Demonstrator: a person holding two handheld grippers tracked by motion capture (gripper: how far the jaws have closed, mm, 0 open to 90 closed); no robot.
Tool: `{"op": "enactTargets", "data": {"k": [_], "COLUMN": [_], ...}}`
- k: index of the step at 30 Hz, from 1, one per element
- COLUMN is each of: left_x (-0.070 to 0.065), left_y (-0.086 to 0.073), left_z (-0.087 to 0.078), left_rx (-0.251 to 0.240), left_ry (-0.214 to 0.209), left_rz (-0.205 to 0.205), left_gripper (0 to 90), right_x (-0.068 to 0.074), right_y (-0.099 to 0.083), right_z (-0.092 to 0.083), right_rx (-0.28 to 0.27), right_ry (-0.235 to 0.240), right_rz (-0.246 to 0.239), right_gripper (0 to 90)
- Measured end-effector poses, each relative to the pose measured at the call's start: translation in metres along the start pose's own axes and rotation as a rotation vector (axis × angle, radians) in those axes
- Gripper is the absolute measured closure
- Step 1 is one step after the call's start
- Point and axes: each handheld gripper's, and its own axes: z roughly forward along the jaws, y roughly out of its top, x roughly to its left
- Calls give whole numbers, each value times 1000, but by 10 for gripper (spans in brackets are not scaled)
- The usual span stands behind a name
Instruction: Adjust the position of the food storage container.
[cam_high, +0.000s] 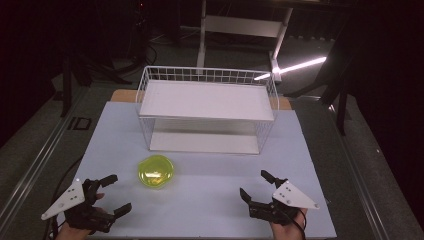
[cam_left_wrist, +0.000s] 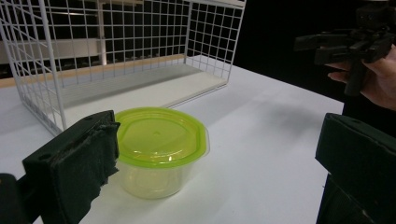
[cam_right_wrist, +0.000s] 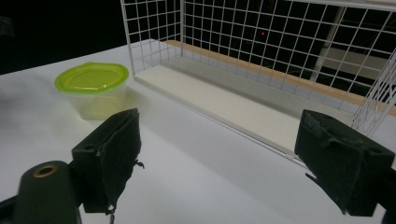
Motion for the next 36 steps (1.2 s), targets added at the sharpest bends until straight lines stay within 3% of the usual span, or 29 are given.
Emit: {"op": "enactTargets", "data": {"k": [3, 8, 10, 12, 16, 21, 23, 25, 27, 28, 32, 33, 36], "left_x": [-3, -6, -8, -6, 5, 20, 25, 31, 35, 36, 42, 42, 43], "left_y": [3, 16, 19, 21, 22, 15, 10, 4, -2, -5, -13, -15, -18], "left_z": [-1, -2, -4, -4, -4, -4, -3, -2, 0, 2, 7, 9, 17], "left_rx": [18, 21, 19, 21, 57, 102, 145, 182, 222, 252, 323, 345, 404], "left_ry": [12, 20, 46, 20, 38, 75, 100, 98, 98, 121, 113, 129, 147], "left_rz": [14, -15, -22, -26, -43, -47, -41, -42, -48, -39, -30, -16, 20], "left_gripper": [3, 2, 2, 3, 21, 289, 371, 513, 594, 623, 821, 874, 900], "right_x": [0, 3, 3, 3, 1, 1, 2, 3, 3, 4, 5, 5, 6], "right_y": [1, 6, 8, 8, 7, 8, 8, 7, 7, 7, 6, 6, 6], "right_z": [-1, -7, -9, -10, -10, -13, -13, -11, -11, -10, -9, -8, -8], "right_rx": [-6, -30, -37, -41, -39, -57, -57, -53, -47, -44, -41, -41, -45], "right_ry": [4, -3, -3, -4, -1, 1, 2, 11, 15, 19, 31, 33, 38], "right_rz": [3, 5, 5, 10, 29, 38, 37, 40, 39, 35, 31, 31, 32], "right_gripper": [143, 139, 139, 139, 139, 139, 139, 139, 139, 139, 139, 139, 139]}}
